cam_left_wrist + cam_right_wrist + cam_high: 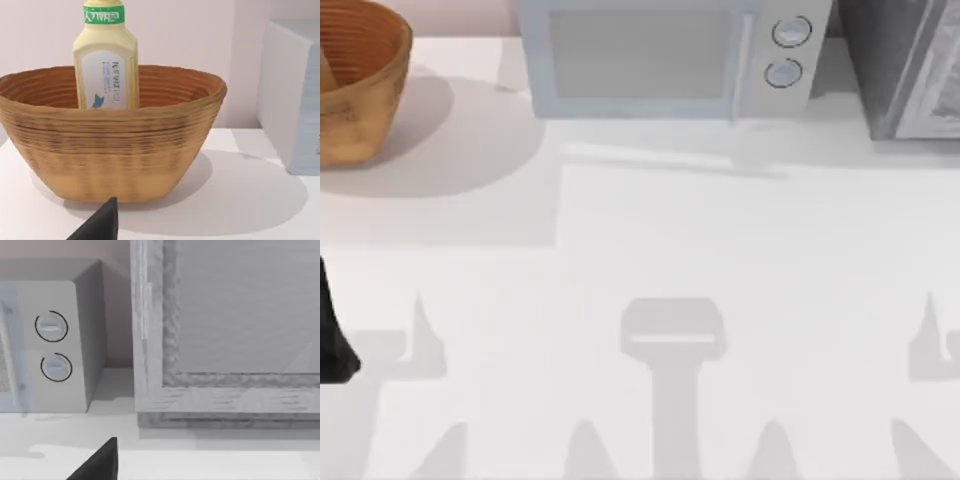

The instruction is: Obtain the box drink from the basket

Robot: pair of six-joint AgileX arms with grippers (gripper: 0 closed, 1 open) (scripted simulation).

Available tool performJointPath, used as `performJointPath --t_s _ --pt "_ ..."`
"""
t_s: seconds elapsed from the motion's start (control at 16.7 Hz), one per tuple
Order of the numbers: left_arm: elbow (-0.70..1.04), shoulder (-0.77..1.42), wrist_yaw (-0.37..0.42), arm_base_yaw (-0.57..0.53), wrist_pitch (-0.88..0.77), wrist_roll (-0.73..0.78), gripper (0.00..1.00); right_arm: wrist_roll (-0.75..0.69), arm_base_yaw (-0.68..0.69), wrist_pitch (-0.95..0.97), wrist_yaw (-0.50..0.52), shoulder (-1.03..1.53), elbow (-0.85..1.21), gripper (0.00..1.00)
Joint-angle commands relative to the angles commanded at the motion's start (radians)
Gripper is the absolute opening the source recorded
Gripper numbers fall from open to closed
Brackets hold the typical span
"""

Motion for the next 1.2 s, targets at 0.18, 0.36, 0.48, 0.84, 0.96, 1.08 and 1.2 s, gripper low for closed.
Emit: performJointPath --t_s 0.18,0.36,0.48,0.84,0.96,1.08,1.2 --pt "0.003 0.010 0.001 0.001 0.004 -0.001 1.00 0.000 0.000 0.000 0.000 0.000 0.000 1.00" --pt "0.035 0.101 0.014 0.013 0.047 -0.006 1.00 0.000 0.000 0.000 0.000 0.000 0.000 1.00" --pt "0.079 0.209 0.028 0.026 0.103 -0.008 1.00 0.000 0.000 0.000 0.000 0.000 0.000 1.00" --pt "0.297 0.678 0.091 0.080 0.375 -0.004 1.00 0.000 0.000 0.000 0.000 0.000 0.000 1.00" --pt "0.385 0.863 0.117 0.102 0.483 -0.001 1.00 0.000 0.000 0.000 0.000 0.000 0.000 1.00" --pt "0.474 1.055 0.142 0.124 0.594 0.003 1.00 0.000 0.000 0.000 0.000 0.000 0.000 1.00" --pt "0.562 1.245 0.168 0.145 0.703 0.006 1.00 0.000 0.000 0.000 0.000 0.000 0.000 1.00"
